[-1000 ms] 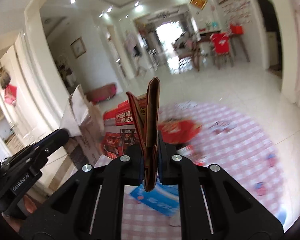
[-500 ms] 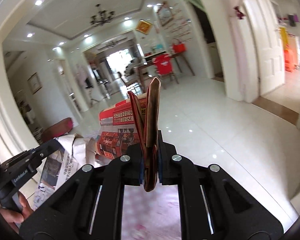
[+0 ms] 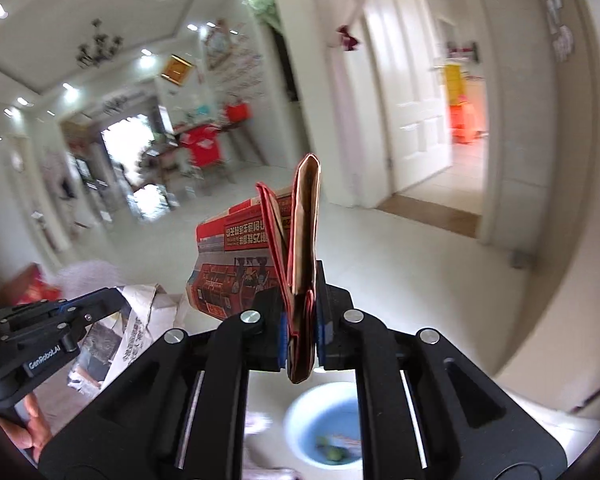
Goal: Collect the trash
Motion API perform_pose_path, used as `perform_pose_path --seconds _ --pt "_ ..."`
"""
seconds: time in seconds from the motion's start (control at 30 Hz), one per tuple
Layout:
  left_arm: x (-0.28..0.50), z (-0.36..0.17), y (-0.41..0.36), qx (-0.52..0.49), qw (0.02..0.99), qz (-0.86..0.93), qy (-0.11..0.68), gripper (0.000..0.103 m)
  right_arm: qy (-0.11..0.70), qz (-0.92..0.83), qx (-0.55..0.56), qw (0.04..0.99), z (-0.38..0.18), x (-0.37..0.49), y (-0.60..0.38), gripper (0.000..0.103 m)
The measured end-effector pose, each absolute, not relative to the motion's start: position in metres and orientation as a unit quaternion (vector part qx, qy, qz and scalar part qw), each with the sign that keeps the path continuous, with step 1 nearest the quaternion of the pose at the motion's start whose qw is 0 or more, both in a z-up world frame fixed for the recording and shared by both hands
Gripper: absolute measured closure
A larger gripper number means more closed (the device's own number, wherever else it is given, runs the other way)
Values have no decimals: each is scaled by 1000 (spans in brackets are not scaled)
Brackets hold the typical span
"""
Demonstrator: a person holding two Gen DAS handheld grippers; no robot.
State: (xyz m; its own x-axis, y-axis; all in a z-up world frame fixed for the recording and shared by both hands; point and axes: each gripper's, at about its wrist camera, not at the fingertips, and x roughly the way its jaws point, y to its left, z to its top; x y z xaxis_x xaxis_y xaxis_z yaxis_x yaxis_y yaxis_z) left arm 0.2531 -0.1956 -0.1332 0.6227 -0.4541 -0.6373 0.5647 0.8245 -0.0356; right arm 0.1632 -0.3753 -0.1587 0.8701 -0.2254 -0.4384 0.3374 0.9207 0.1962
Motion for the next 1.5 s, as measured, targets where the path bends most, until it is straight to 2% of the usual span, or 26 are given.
perform_pose_path --seconds 0.23,0.3,0.33,0.37,0.6,1.27,1.37,1.4,1.43,1.5 --pt "267 -190 -263 110 867 -314 372 94 235 -203 125 942 -197 167 -408 93" --pt "270 -203 -271 110 863 -312 383 75 240 -211 126 939 -205 168 -414 93" --pt "273 -208 -275 111 861 -307 389 45 243 -212 127 938 -207 168 -416 93" --pt "274 -213 -276 112 863 -300 390 34 247 -210 132 937 -212 168 -418 93" --pt "277 -226 -273 115 863 -280 404 34 267 -197 131 934 -229 175 -421 93" --pt "284 -206 -237 96 878 -240 402 32 292 -190 100 932 -236 182 -388 92" --pt "285 -206 -232 94 881 -236 399 31 285 -188 100 934 -239 188 -388 84" --pt "285 -205 -232 94 882 -235 398 30 282 -190 97 935 -242 190 -388 68" --pt "286 -205 -231 96 883 -232 397 29 284 -191 95 935 -244 193 -388 40" --pt "286 -205 -230 99 884 -229 395 28 296 -194 91 931 -253 201 -388 37"
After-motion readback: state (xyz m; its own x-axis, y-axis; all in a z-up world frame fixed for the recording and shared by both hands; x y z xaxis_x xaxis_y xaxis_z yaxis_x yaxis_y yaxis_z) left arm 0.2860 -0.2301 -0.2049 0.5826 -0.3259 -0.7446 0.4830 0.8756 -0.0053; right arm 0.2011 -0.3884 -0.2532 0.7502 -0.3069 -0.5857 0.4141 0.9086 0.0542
